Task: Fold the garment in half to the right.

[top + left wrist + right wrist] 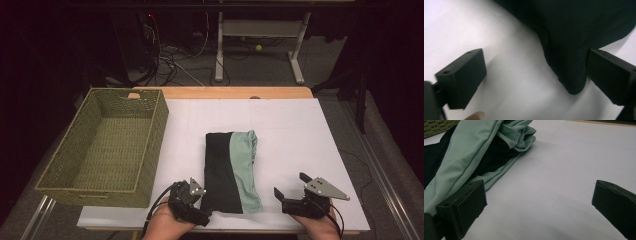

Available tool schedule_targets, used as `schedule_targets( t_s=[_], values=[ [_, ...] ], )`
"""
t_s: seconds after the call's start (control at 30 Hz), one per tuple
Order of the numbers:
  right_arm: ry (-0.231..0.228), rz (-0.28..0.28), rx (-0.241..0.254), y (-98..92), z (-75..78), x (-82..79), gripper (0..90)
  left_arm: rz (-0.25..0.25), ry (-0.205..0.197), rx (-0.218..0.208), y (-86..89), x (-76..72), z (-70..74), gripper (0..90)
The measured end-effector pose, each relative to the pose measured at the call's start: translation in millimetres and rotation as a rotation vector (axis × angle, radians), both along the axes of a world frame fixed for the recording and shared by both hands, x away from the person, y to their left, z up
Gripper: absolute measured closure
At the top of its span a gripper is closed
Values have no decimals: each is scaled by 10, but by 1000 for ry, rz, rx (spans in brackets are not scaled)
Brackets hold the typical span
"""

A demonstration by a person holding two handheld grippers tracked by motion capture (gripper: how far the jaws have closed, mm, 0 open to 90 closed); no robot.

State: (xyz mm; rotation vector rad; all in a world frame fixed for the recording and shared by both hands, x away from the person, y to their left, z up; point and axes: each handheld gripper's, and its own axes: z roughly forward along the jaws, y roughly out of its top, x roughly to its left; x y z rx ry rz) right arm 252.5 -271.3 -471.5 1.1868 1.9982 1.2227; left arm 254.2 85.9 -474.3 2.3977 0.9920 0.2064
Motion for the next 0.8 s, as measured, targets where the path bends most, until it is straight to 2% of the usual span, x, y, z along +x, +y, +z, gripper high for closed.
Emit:
schedule_targets(
  t_s=[0.3,0.53,0.63,0.8],
  values=[
    [-24,3,6,31,53,-55,0,-4,51,43,-53,48,52,45],
    [-28,7,11,26,71,-100,0,-34,91,96,-110,120,95,45],
    [-30,3,18,32,87,-119,0,-43,118,127,-152,152,125,52],
    [-29,9,6,42,76,-107,0,-70,135,197,-239,192,172,54]
  ],
)
